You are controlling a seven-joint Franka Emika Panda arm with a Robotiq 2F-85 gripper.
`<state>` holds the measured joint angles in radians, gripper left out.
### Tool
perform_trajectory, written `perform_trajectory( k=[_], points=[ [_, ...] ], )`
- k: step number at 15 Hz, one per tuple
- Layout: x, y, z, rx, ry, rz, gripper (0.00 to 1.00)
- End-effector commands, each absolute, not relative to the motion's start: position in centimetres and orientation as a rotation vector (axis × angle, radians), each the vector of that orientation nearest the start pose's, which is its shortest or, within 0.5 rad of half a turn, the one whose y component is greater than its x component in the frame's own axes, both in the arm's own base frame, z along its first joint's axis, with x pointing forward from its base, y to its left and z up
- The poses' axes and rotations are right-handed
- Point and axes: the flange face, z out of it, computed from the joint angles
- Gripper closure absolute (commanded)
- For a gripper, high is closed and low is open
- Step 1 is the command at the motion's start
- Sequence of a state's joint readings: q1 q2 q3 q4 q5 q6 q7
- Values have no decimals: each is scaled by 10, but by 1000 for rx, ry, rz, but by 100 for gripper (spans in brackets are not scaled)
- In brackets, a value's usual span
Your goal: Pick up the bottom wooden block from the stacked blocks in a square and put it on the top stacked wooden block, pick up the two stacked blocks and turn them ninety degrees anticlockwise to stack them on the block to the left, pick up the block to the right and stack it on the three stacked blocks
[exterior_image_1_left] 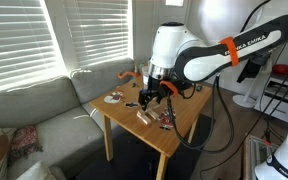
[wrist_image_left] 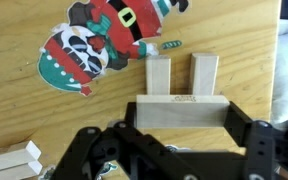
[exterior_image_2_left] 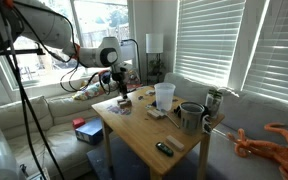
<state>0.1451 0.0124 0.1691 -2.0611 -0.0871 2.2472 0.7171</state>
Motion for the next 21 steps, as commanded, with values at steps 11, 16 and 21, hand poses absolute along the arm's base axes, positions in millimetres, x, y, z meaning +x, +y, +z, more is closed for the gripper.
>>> perform_trajectory(
  k=[11,16,21],
  points=[
    [563,169,443,-3093,453,-300,40],
    [568,171,436,-3096,439,-288,40],
    [572,172,431,-3091,463,-277,40]
  ],
)
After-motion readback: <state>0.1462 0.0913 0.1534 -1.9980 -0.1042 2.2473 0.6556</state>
